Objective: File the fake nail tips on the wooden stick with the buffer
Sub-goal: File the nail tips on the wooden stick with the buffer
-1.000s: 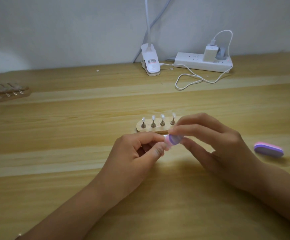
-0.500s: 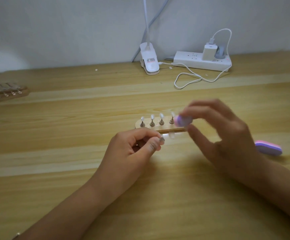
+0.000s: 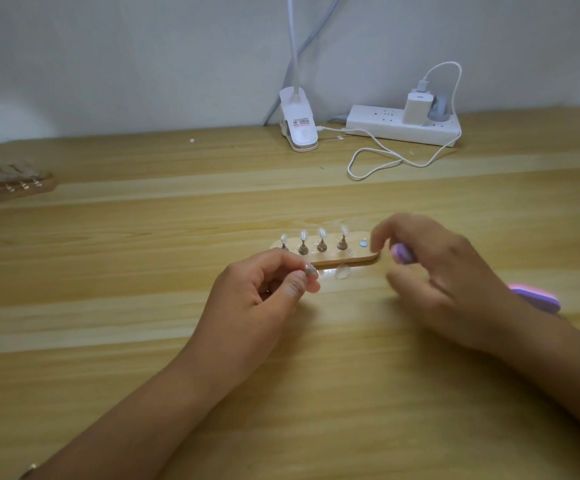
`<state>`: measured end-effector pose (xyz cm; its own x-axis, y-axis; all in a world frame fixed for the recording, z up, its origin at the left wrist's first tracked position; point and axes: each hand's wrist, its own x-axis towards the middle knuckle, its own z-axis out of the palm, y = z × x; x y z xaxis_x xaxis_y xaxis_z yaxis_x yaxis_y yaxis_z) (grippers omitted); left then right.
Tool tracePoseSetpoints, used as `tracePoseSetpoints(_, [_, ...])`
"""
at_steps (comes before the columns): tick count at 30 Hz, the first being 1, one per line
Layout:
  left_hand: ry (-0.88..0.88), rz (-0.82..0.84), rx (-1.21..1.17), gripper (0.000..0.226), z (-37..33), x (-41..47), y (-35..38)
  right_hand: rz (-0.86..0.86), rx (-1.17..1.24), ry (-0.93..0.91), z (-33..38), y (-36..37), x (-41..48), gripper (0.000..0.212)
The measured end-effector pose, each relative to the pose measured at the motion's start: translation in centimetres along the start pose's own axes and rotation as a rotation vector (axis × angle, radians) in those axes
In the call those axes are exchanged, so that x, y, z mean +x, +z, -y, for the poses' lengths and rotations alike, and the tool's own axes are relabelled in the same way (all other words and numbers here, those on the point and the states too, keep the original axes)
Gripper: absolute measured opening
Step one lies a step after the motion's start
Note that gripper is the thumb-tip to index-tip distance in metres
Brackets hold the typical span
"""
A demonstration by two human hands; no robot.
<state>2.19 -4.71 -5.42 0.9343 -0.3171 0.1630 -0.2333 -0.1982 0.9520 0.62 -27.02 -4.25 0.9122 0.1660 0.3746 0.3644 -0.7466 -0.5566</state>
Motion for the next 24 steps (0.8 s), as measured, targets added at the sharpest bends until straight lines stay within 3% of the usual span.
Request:
tracePoseSetpoints(4, [0.012, 0.003, 0.021, 0.023, 0.1, 0.1, 0.0, 0.058, -0.335, -0.159, 0.5, 1.7, -0.1, 0.012])
tracePoseSetpoints(12, [0.035, 0.022, 0.033, 0.018, 0.0, 0.1, 0.2, -0.049, -0.363, 0.014, 0.8, 2.5, 0.2, 0.025])
tracePoseSetpoints(16, [0.030, 0.023, -0.020, 0.013, 0.0, 0.1, 0.1, -0.056, -0.348, 0.072, 0.6, 2.0, 0.3, 0.021])
tracePoseSetpoints(18, [0.034, 0.034, -0.037, 0.013, 0.0, 0.1, 0.0, -0.081, -0.219, 0.029, 0.6, 1.5, 0.2, 0.021])
tracePoseSetpoints(22, [0.027, 0.039, -0.088, 0.009, -0.2, 0.2, 0.2, -0.072, 0.482, 0.088, 1.4, 0.5, -0.1, 0.018])
tracePoseSetpoints(24, [0.021, 0.044, -0.131, 0.013, -0.4, 0.1, 0.3, -0.044, 0.687, 0.120, 2.1, 0.7, -0.2, 0.020])
